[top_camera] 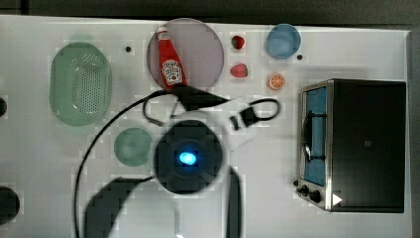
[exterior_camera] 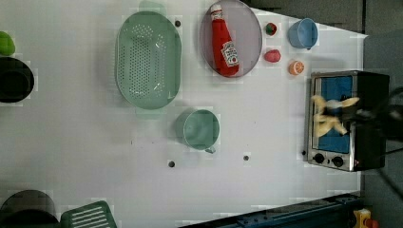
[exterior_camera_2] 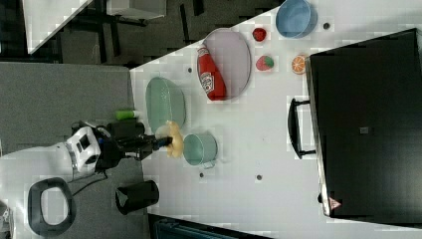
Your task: Pick Banana and place it in mug.
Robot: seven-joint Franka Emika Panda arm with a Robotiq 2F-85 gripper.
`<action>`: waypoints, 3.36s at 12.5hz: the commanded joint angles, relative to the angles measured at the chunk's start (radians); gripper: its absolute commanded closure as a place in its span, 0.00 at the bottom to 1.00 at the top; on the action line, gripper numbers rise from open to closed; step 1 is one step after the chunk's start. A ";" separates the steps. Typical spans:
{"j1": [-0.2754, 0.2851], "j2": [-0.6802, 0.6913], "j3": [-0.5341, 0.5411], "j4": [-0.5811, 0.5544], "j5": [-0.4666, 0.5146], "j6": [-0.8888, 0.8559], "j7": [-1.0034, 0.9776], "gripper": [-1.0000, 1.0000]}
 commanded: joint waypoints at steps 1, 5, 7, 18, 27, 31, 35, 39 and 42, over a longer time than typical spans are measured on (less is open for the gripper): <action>0.040 0.048 0.156 0.002 0.013 -0.018 -0.005 0.71; 0.042 0.092 0.273 0.001 0.017 -0.017 0.225 0.71; 0.042 0.130 0.325 -0.002 0.017 0.000 0.346 0.71; 0.041 0.398 0.357 -0.083 -0.004 0.316 0.593 0.58; 0.020 0.330 0.299 -0.040 -0.027 0.327 0.621 0.00; 0.008 0.169 0.185 0.073 -0.027 0.085 0.618 0.00; -0.001 0.066 -0.001 0.223 -0.026 -0.191 0.617 0.00; -0.001 0.025 -0.169 0.308 -0.003 -0.351 0.566 0.00; 0.000 0.021 -0.176 0.306 -0.003 -0.386 0.515 0.00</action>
